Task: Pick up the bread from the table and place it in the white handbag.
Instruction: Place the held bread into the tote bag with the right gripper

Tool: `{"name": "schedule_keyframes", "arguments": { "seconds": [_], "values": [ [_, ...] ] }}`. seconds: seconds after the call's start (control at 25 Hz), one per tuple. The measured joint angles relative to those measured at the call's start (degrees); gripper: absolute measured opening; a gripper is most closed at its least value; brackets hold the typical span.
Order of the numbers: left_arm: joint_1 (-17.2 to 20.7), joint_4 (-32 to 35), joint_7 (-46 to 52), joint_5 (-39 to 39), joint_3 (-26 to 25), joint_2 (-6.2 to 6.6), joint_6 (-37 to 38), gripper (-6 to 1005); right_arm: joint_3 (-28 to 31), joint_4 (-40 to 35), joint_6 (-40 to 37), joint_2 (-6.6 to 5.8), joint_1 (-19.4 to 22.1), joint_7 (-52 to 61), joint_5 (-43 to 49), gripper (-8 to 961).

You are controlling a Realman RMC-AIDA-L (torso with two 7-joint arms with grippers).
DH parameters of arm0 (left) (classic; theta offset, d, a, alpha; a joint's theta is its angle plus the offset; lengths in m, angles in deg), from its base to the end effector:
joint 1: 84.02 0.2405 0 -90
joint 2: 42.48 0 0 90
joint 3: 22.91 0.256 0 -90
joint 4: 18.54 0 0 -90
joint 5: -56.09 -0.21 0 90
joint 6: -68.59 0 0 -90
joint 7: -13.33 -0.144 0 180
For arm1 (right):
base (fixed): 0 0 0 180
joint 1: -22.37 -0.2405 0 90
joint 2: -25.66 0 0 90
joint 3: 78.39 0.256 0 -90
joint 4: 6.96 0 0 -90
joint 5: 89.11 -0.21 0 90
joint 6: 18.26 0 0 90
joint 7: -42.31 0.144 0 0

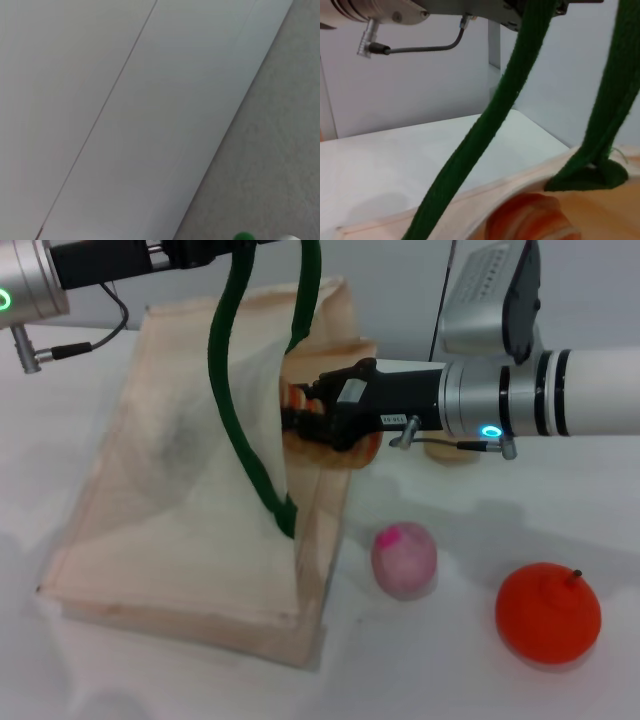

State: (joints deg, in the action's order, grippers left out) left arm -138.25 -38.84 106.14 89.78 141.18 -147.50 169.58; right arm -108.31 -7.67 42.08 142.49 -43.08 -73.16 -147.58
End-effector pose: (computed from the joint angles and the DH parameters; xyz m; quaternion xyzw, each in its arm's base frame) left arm -0.1890 0.4134 0.0963 -0.8629 -0.2886 -0.4055 0.0872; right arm 0.1235 0.4184 -0.0977 -0.9696 0.1051 0.1867 0.1184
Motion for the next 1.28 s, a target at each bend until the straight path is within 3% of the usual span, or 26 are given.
{"name": "schedule_keyframes", "arguments": {
  "seconds": [0.24, 0.6, 1.04, 1.28],
  "values": [
    [0.0, 0.0, 0.0, 0.0, 0.0, 0.08, 0.0, 110, -1.3, -0.4, 5.8, -0.30, -0.2, 2.2, 4.2, 317],
    [-0.2, 0.1, 0.0, 0.0, 0.0, 0.07, 0.0, 110, 1.6, 0.0, 4.0, -0.01, 0.3, -0.5, 2.4, 303],
    [-0.6, 0.1, 0.0, 0.0, 0.0, -0.03, 0.0, 110, 0.6, 0.9, 4.6, 0.00, -0.7, -0.6, 4.3, 280],
    [-0.7, 0.1, -0.1, 0.0, 0.0, -0.03, 0.0, 110, 0.5, 1.1, 4.4, 0.06, -1.1, -0.6, 4.6, 360]
  ]
}}
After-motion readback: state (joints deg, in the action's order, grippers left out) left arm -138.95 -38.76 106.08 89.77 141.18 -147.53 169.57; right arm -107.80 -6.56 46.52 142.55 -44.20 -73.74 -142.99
